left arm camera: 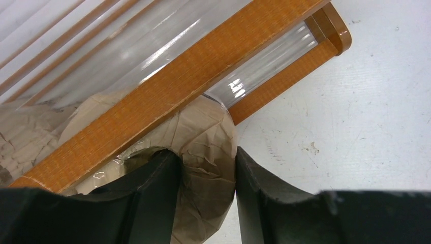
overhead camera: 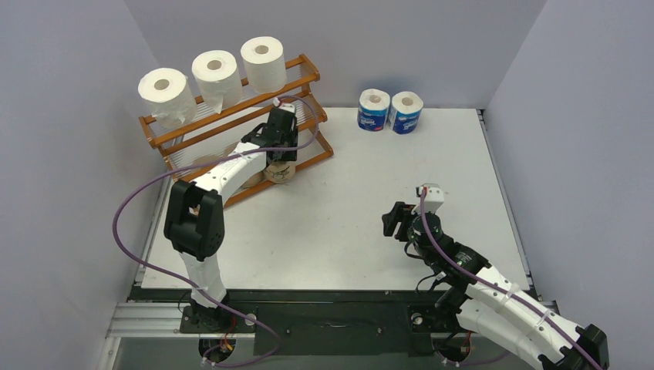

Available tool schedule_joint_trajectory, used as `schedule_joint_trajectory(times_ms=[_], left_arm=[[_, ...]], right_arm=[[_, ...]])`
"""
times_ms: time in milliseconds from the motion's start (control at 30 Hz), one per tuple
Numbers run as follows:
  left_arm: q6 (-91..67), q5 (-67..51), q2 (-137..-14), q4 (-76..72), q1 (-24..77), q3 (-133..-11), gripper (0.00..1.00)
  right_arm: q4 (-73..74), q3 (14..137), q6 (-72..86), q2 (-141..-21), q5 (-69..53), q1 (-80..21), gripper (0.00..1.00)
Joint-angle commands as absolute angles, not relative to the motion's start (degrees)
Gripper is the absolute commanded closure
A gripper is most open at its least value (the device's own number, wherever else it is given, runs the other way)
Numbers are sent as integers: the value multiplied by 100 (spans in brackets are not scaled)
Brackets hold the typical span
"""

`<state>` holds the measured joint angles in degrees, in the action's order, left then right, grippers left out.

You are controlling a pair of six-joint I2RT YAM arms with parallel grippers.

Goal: Place and organize the paper towels onto the shelf
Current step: Place the paper towel on the shelf.

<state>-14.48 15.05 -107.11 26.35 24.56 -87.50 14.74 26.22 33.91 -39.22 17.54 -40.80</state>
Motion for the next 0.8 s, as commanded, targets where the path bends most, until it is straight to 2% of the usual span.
schedule_joint_trajectory(times_ms=[0,133,500,767], left_arm=[[-1389,1654,-10707,2313,2426,-9129,59],[-1426,1577,-10655,2323,2426,-9123,49],[-1413,1475,-10316,2461,2523,-9012,39],[-1490,1676,-9478,2523,2854,-8529,33]], right_arm=[[1431,2594,3380,-3807,1861,-4034,40],[1433,2597,3392,-3801,1852,-4026,40],[1425,2611,3392,-3818,1849,-4031,40],[1355,2641,3378,-3877,1772,-4026,40]])
